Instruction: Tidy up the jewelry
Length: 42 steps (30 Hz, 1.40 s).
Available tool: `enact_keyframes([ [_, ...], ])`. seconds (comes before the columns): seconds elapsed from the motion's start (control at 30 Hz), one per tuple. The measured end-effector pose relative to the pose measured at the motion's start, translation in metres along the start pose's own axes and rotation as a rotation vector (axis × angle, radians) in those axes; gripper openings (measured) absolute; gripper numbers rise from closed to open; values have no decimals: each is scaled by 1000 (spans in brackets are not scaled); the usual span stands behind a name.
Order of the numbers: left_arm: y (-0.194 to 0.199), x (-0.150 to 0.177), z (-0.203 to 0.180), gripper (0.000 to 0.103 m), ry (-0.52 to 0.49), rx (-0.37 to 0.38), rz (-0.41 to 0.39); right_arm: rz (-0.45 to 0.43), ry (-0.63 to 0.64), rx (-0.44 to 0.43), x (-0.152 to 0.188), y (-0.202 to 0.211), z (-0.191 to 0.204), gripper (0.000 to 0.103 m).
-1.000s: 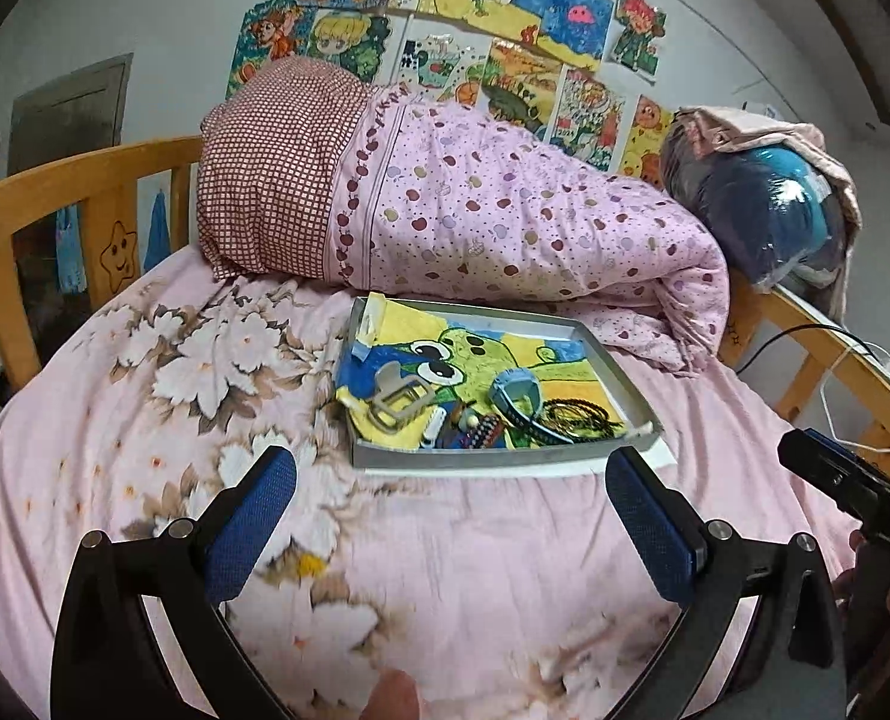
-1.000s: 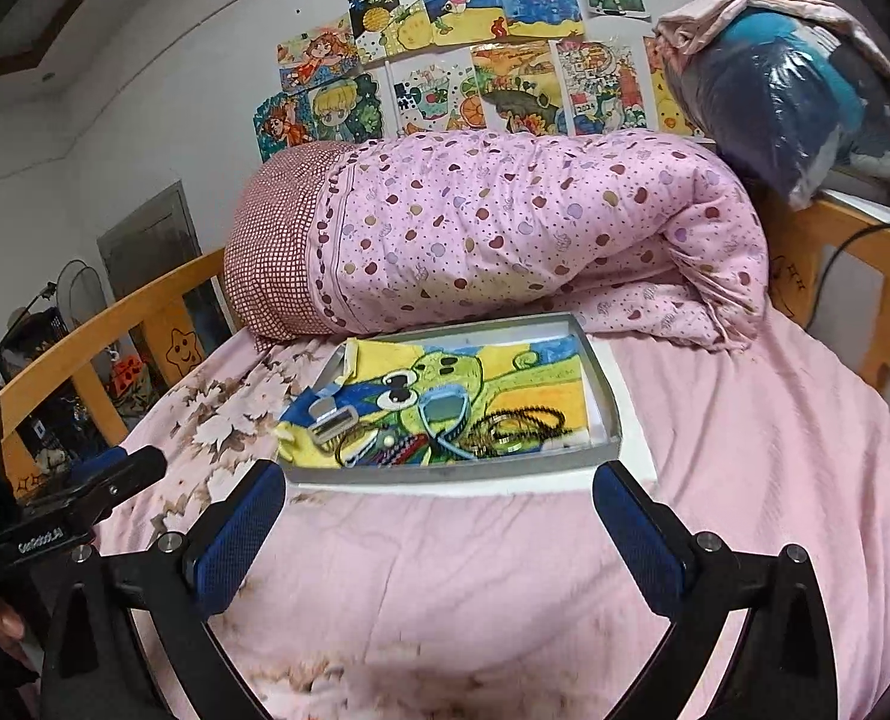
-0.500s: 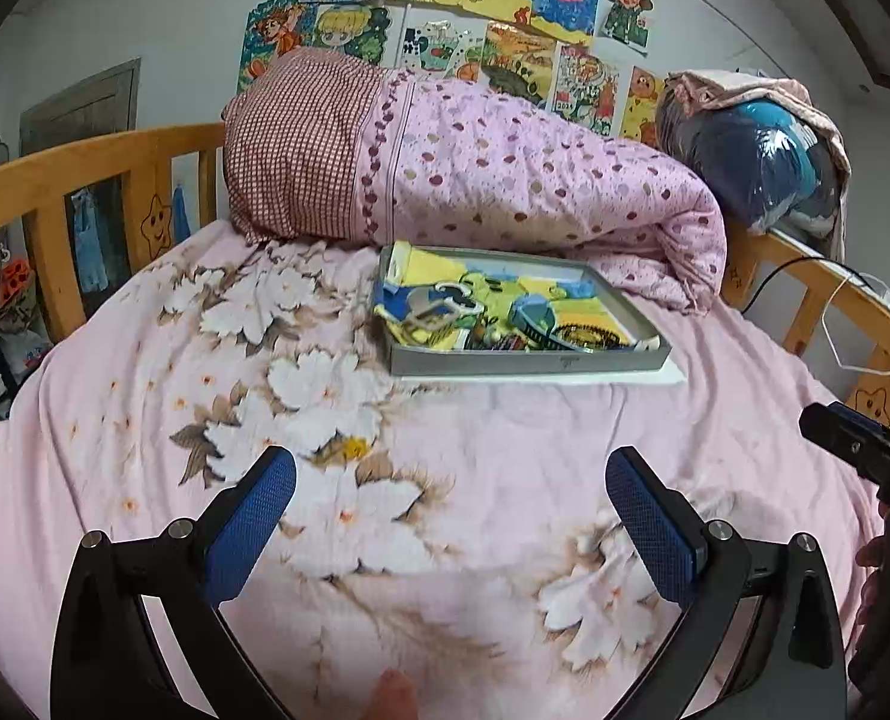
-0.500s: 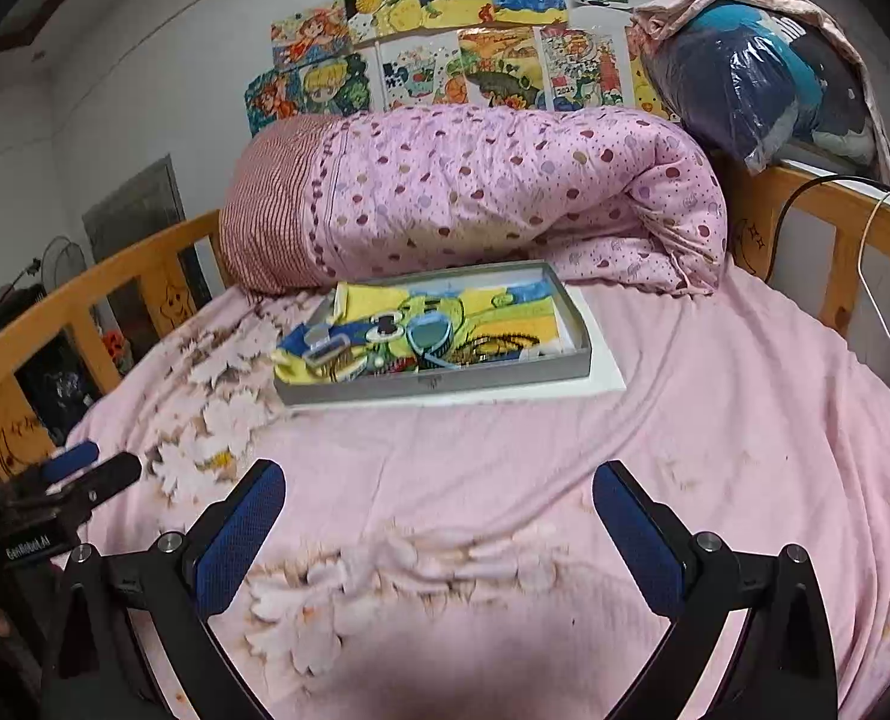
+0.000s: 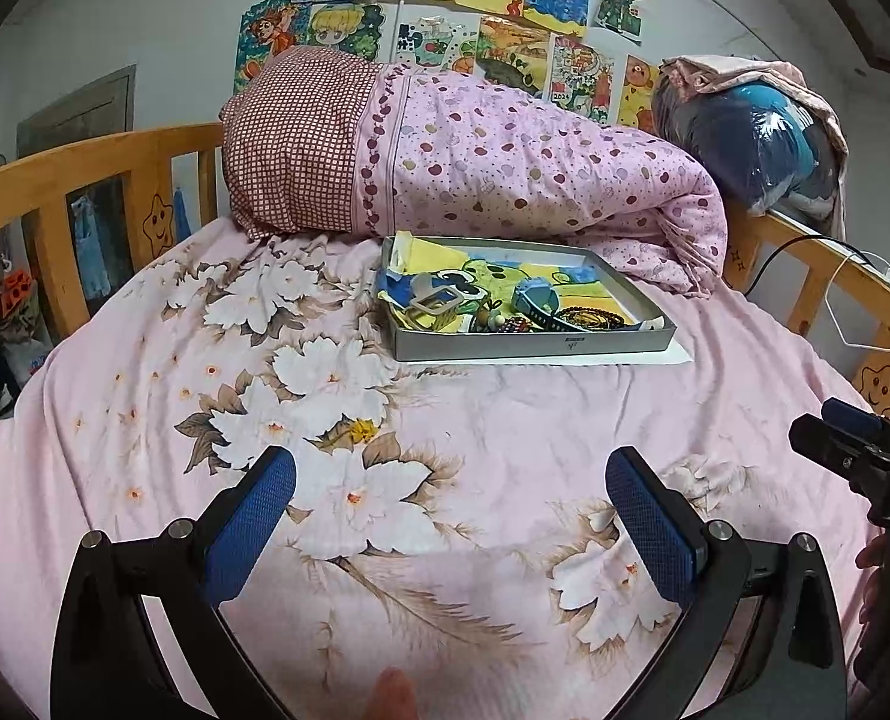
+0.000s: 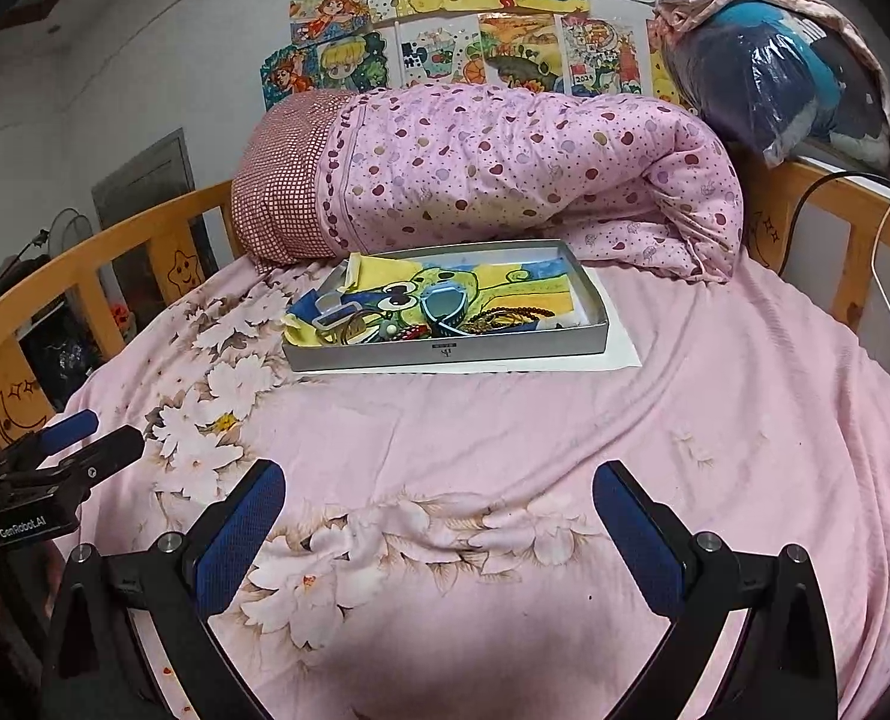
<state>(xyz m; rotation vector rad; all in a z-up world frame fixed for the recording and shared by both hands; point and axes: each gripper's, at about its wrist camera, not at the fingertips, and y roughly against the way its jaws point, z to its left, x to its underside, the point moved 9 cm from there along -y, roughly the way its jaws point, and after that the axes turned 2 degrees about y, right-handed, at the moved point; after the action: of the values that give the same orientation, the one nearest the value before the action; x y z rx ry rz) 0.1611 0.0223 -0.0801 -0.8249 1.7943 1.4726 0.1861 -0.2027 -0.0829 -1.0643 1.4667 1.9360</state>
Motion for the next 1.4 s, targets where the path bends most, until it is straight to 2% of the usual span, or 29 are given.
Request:
enact_keyframes([
  [1.4,-1,7,-3,101,-4,-7,20,4,-10,4,1,0,-6,103],
])
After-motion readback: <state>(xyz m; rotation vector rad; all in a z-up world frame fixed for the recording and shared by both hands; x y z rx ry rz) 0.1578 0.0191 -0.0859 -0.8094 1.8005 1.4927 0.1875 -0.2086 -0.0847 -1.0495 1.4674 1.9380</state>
